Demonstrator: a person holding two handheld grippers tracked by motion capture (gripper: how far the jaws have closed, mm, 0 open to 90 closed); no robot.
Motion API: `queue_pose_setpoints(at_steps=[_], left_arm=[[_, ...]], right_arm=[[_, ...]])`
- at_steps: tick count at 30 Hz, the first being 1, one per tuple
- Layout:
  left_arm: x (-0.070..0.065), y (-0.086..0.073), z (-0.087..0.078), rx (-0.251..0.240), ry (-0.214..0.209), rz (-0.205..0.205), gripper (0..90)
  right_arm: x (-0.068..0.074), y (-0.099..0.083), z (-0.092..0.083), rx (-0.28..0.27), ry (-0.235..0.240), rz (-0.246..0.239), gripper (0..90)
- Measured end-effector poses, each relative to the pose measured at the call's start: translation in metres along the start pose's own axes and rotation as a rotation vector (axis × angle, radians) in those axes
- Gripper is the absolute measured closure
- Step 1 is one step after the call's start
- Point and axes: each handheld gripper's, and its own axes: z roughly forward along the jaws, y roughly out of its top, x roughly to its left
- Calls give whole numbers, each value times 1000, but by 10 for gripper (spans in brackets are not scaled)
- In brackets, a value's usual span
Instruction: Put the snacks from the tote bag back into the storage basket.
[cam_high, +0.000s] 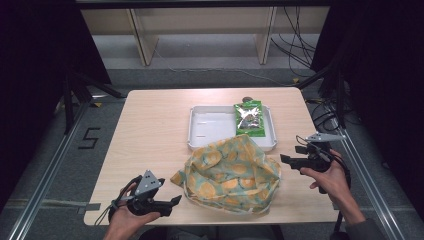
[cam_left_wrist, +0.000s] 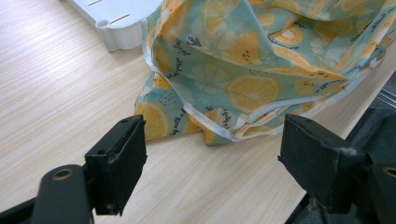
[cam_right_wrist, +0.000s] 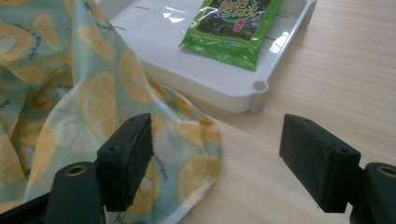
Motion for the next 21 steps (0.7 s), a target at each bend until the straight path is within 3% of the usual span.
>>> queue_pose_setpoints(at_steps=[2, 3, 4, 5, 6, 7, 10, 11, 12, 13, 15, 19, 21], left_arm=[[0, 0, 0, 0, 1, 0, 221], [0, 0, 0, 0, 0, -1, 221], [0, 0, 0, 0, 0, 1, 221], [-2, -1, 1, -2, 0, -21, 221], [-1, 0, 1, -2, -1, -10, 221], [0, 0, 1, -1, -2, 5, 221], [-1, 0, 1, 3, 1, 3, 221], [-2, -1, 1, 0, 1, -22, 221], [-2, -1, 2, 1, 1, -20, 221], [-2, -1, 2, 0, 1, -21, 221], [-2, -1, 1, -1, 2, -22, 221], [0, 0, 1, 0, 4, 0, 221], [0, 0, 1, 0, 4, 1, 221]], right_arm=[[-3, -4, -2, -16, -3, -45, 266], [-1, -7, -4, -6, -1, -29, 265], [-1, -10, -6, -9, -18, -42, 265], [3, -12, -8, -10, -16, -5, 266], [2, -14, -10, -4, -20, -21, 265], [4, -17, -11, 6, -25, -7, 265], [4, -25, -13, -2, -36, -19, 260], [1, -26, -13, -1, -33, -45, 260], [2, -28, -13, -6, -27, -32, 260], [6, -29, -14, 9, -35, 12, 258], [3, -31, -14, 1, -29, -29, 257], [9, -35, -16, 15, -20, -8, 257], [7, -37, -17, 0, -20, -40, 257]])
